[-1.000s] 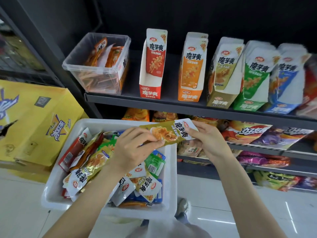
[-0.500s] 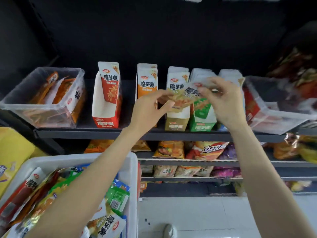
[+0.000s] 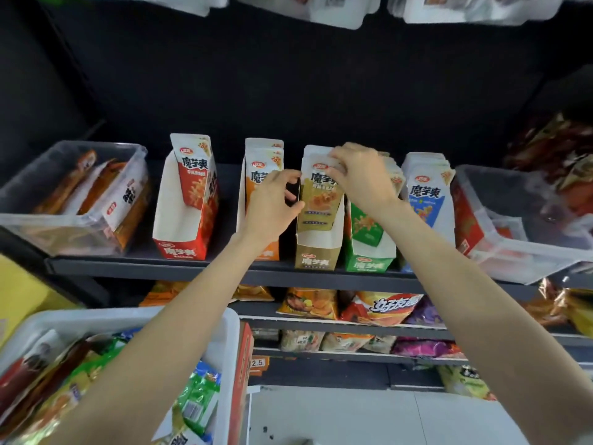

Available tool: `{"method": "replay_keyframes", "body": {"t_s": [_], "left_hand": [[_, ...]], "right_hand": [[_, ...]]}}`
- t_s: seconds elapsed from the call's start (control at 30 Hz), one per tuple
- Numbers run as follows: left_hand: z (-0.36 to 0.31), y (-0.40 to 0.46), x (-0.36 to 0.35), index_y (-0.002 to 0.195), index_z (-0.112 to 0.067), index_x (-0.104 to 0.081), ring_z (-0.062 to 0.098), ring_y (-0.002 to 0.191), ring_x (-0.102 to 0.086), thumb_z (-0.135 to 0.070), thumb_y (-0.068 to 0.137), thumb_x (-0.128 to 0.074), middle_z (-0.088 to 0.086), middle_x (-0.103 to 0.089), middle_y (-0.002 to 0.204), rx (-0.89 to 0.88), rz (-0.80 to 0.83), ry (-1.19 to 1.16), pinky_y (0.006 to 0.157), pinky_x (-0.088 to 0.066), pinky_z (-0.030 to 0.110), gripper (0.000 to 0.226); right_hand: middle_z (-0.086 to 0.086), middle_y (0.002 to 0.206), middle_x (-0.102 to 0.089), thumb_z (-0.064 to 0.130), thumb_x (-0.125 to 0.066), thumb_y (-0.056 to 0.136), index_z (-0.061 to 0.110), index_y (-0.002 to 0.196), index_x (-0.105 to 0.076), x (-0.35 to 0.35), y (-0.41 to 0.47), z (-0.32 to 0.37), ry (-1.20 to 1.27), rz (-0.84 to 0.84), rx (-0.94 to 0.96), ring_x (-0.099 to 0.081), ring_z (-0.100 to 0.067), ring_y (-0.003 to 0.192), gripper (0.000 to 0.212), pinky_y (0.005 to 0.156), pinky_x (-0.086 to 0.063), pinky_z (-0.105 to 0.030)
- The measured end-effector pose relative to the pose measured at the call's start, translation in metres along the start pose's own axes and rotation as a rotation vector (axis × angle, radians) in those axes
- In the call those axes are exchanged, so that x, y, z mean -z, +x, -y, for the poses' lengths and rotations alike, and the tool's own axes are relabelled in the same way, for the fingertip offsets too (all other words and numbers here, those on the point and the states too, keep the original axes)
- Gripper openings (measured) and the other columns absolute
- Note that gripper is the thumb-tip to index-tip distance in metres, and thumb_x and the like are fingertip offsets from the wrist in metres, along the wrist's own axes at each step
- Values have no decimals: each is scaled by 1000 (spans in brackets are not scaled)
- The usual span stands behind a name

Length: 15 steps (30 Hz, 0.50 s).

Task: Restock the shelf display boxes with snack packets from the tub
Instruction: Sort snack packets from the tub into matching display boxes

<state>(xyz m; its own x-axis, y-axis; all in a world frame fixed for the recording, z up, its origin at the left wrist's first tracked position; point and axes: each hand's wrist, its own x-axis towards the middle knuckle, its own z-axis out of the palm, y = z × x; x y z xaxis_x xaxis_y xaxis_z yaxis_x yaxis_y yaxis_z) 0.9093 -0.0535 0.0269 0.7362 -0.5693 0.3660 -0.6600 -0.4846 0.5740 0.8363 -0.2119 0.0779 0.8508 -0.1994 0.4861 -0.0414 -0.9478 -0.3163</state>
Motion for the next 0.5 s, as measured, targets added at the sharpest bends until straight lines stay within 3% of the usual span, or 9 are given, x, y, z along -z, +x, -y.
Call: {"method": "replay_keyframes", "body": {"t_s": [0.17,0.27,0.33,0.4,0.5], "left_hand": [[-2,1,-2,132,-17,-51,-4,74,-57,-17,86,-66,-3,-63,118,50,56,-21,59,-34,-4,49],[-8,-4,5,133,-19,-51,-2,75,-58,-22,88,-64,-4,-63,116,67,44,-59,60,-39,-1,46],[-10,-16,15,128,-23,-54,-1,77,-59,-30,91,-60,-10,-65,107,90,-24,-77,67,-48,11,38],[-7,-36,27,118,-28,-61,1,77,-62,-37,93,-56,-16,-66,91,112,-131,-118,69,-54,27,27],[5,-80,49,100,-27,-65,5,71,-63,-40,93,-50,-14,-65,75,60,-293,-324,65,-52,24,21]], "right_hand": [[-12,110,-50,5,-68,81,7,103,-65,-19,1,-4,-113,-92,-82,-50,-26,102,23,72,-52,-35],[-11,111,-53,7,-69,81,10,105,-65,-19,-17,-2,-91,-260,-102,-48,-25,103,24,76,-38,-20],[-10,106,-57,11,-68,83,10,104,-66,-16,-39,9,2,-368,-106,-51,-23,100,21,78,-28,-10],[-5,98,-62,16,-62,87,11,104,-66,-15,-65,28,102,-405,-86,-56,-19,92,18,83,-34,-10],[4,81,-65,24,-54,93,14,103,-66,-19,-108,69,298,-347,-100,-57,-6,73,19,69,-47,-20]]}}
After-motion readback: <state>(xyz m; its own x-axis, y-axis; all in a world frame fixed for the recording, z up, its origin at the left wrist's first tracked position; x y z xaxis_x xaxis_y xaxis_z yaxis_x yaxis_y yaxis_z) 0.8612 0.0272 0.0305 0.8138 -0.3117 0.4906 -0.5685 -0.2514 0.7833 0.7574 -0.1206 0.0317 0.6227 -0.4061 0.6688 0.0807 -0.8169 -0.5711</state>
